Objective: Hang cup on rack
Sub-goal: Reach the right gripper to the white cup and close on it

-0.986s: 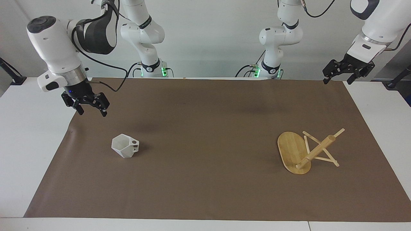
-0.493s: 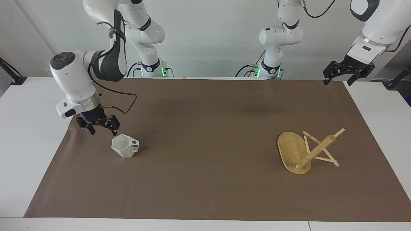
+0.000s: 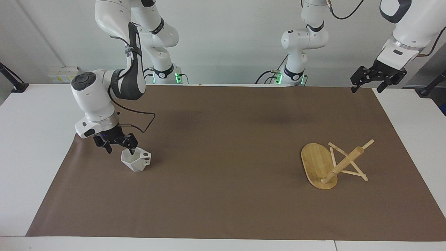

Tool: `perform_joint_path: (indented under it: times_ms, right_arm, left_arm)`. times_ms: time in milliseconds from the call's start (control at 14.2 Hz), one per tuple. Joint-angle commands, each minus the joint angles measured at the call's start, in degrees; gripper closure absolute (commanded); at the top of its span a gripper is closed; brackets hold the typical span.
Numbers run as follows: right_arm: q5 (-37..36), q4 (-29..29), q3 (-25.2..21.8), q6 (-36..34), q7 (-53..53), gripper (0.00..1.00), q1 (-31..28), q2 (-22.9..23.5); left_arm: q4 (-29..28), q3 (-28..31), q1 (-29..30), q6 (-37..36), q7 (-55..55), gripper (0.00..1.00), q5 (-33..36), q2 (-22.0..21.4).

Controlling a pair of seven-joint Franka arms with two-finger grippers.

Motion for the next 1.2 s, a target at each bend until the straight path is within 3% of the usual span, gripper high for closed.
perform_joint_path:
  times_ms: [0,634,1127]
  right_arm:
    - [-0.2,-1.1,0.1,1.3,-0.4,0.00,-0.3,-0.2]
    - [-0.1,-1.6,0.1,4.1,-1.0,0.00,-0.5,1.2]
    - [-0.1,-1.8,0.0,4.6,-0.9,0.09,-0.4,1.2]
  left_arm:
    - [-3.6,-0.5,0.7,2.5,-0.5,0.00,0.6,-2.5]
    - [-3.0,-0.5,0.6,2.8,-0.5,0.00,0.7,-2.2]
    - [-2.7,-0.5,0.1,2.9,-0.6,0.00,0.7,-2.1]
